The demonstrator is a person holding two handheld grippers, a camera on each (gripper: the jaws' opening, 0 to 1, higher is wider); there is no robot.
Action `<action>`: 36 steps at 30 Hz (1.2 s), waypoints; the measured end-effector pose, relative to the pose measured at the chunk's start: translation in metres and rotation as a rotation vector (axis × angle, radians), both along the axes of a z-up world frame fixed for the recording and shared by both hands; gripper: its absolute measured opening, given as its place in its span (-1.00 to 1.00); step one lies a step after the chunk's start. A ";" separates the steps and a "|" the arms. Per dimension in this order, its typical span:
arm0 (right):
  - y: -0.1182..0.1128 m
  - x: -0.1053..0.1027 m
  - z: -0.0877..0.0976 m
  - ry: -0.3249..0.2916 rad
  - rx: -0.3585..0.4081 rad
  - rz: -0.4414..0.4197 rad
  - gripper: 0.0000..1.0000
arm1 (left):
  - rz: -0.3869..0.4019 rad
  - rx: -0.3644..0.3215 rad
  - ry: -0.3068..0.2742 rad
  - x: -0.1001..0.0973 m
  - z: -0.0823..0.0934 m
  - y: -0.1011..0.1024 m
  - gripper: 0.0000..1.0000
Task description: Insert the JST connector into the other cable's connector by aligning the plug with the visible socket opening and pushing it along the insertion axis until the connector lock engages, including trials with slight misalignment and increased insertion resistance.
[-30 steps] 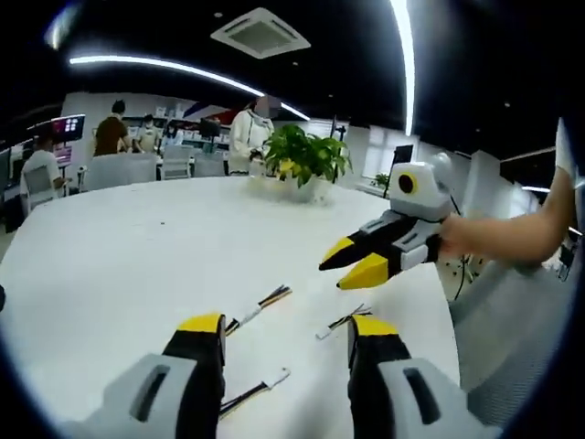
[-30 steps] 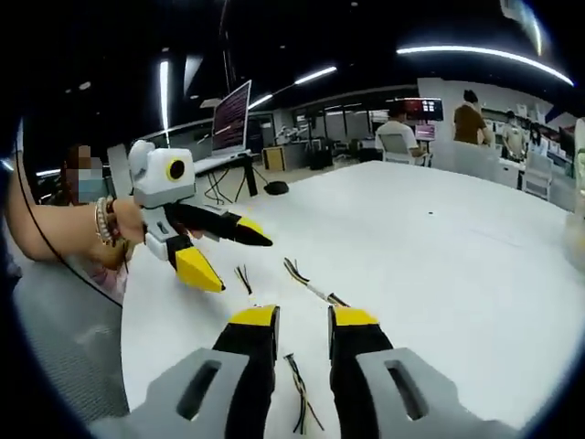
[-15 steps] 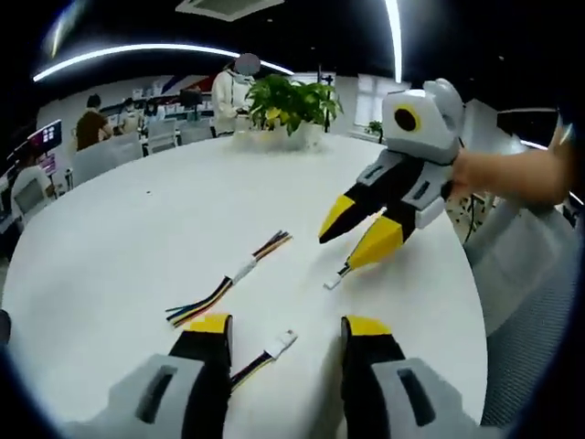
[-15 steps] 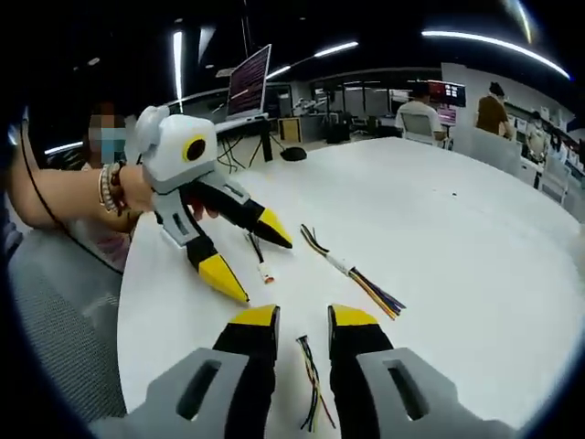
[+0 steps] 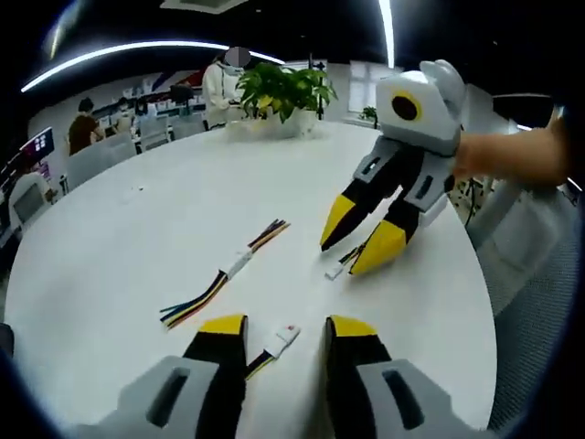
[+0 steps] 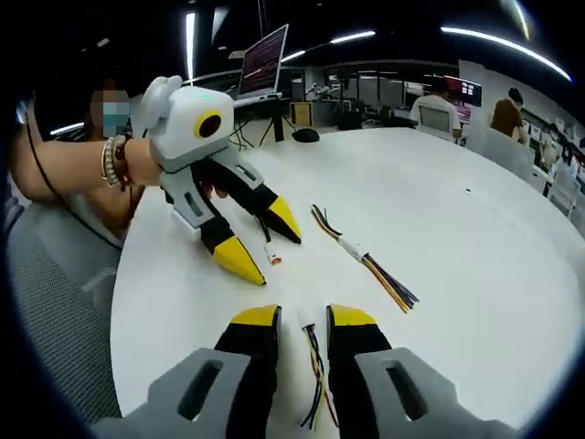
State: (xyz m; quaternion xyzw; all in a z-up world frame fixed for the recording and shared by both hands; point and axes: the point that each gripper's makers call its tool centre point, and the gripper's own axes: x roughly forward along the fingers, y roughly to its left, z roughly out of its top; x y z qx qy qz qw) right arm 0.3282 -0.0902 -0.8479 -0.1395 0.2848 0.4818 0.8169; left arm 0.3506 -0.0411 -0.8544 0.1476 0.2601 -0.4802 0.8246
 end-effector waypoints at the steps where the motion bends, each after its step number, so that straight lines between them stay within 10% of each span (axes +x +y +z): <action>1: -0.001 -0.001 -0.002 0.000 -0.014 0.007 -0.64 | -0.007 0.006 0.001 -0.001 0.000 0.000 -0.49; 29: -0.005 -0.001 -0.010 -0.005 -0.021 0.023 -0.91 | -0.040 0.032 0.018 -0.008 -0.001 0.010 -0.86; 36: 0.004 0.000 0.012 -0.064 0.019 0.063 -0.92 | -0.063 0.036 -0.004 -0.010 0.006 0.006 -0.98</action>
